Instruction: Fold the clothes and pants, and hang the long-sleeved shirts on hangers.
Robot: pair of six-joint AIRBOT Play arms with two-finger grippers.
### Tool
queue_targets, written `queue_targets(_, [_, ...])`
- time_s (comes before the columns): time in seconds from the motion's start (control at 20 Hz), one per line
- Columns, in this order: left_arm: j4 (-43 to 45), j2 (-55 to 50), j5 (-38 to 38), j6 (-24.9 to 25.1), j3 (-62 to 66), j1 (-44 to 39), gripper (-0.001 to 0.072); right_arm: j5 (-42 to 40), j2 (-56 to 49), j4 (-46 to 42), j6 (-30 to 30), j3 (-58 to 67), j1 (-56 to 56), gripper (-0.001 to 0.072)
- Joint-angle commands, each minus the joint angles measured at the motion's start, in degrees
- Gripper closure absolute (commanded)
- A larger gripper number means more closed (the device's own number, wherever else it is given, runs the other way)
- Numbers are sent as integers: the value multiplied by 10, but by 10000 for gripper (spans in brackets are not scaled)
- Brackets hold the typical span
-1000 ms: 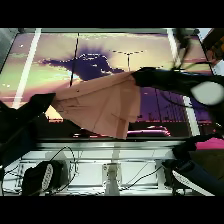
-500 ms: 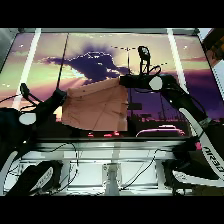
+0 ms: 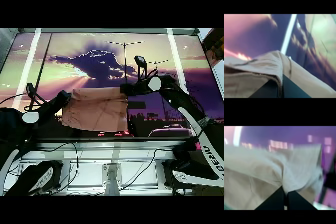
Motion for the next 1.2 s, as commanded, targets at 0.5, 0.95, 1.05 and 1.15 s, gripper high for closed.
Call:
queue_targets(0.5, [136,16,-436,16,16,217,685,243,42,52,-38,0,34,704])
queue_targets(0.95, [249,16,-594,-15,16,217,685,322,42,21,-36,-1,80,704])
queue_targets(1.05, [285,16,-599,-29,16,217,684,326,39,19,-34,-1,80,703])
queue_targets(1.15, [313,16,-595,-30,16,217,684,321,30,20,-31,-3,80,704])
